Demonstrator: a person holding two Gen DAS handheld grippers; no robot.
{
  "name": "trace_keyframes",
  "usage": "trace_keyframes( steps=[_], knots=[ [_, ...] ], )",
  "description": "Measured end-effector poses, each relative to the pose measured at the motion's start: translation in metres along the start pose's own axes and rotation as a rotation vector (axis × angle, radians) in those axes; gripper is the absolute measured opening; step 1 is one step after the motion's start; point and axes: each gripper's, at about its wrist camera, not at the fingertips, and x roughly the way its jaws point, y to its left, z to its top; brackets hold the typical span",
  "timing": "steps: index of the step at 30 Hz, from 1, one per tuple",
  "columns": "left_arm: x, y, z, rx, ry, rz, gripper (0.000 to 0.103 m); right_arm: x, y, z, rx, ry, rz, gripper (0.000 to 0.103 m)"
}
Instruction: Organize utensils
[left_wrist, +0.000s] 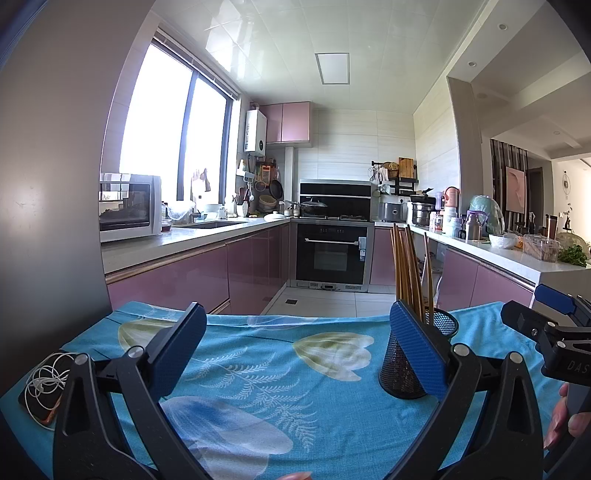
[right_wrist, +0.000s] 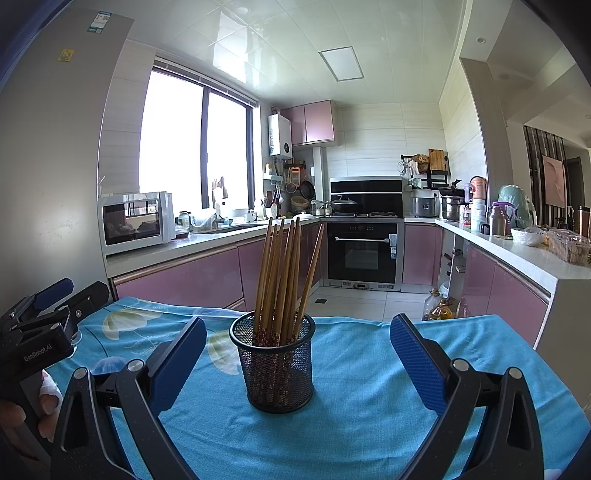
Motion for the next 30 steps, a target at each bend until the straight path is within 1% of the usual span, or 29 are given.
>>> trace_keyframes(
  steps=[15,23,25,28,29,30],
  knots=[
    [0.0,0.0,-0.002,-0.003,0.004,-0.001,0.098,0.002,0.0,0.0,0.0,0.006,-0.001,0.097],
    [0.0,-0.003,-0.006,0.019,0.0,-0.01,0.098,0.006,0.002,-0.003,0.002,0.016,0.002,0.097],
    [0.001,-0.004,-0.007,0.021,0.012,-0.012,0.098,0.008,0.001,-0.004,0.0,0.025,-0.001,0.097],
    [0.005,-0.002,-0.007,0.015,0.053,-0.016,0.098,0.015,-0.01,-0.006,-0.005,0.075,-0.023,0.097],
    [0.008,0.0,-0.008,0.022,0.072,-0.001,0.098,0.02,-0.017,-0.008,-0.007,0.111,-0.041,0.097],
    [0.011,0.001,-0.008,0.029,0.094,0.009,0.098,0.028,-0.027,-0.011,-0.008,0.171,-0.074,0.097]
  ],
)
